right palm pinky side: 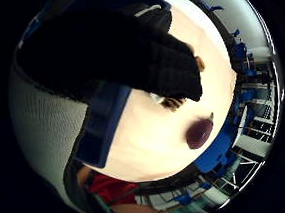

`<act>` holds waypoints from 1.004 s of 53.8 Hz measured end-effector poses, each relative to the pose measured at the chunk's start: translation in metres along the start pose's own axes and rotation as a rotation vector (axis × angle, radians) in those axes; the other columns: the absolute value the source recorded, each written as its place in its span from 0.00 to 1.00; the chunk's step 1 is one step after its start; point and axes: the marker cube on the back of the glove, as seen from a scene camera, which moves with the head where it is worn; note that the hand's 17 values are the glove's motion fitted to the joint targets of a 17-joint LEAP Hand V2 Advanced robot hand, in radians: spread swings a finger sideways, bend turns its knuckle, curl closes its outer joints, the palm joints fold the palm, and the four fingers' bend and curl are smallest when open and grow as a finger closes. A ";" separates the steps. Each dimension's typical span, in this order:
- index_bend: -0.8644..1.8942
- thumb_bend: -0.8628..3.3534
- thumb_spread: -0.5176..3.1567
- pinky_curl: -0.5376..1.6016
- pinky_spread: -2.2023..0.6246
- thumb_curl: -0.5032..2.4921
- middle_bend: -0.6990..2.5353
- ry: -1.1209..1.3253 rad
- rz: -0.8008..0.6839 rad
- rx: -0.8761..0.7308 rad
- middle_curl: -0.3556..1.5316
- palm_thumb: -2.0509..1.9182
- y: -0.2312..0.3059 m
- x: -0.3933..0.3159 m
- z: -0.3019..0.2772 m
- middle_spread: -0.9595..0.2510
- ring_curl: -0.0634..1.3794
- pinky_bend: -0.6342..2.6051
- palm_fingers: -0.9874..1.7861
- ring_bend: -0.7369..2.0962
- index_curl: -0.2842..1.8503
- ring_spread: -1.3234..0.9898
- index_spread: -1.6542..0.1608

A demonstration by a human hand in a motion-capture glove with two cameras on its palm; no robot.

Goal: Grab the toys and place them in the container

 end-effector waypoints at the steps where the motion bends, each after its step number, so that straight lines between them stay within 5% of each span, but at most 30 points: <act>1: 0.34 0.19 0.43 0.48 0.77 0.36 0.25 0.004 0.009 0.005 0.29 0.53 0.004 0.006 -0.003 0.75 0.22 0.61 0.24 0.35 0.39 0.56 0.67; 27: 0.37 0.19 0.43 0.43 0.82 0.29 0.25 0.125 0.345 0.074 0.28 0.50 0.117 0.217 -0.022 0.76 0.20 0.58 0.28 0.32 0.32 0.61 0.69; 54: 0.37 0.19 0.41 0.42 0.83 0.25 0.25 0.143 0.504 0.009 0.28 0.49 0.156 0.319 0.045 0.75 0.18 0.58 0.29 0.32 0.29 0.61 0.69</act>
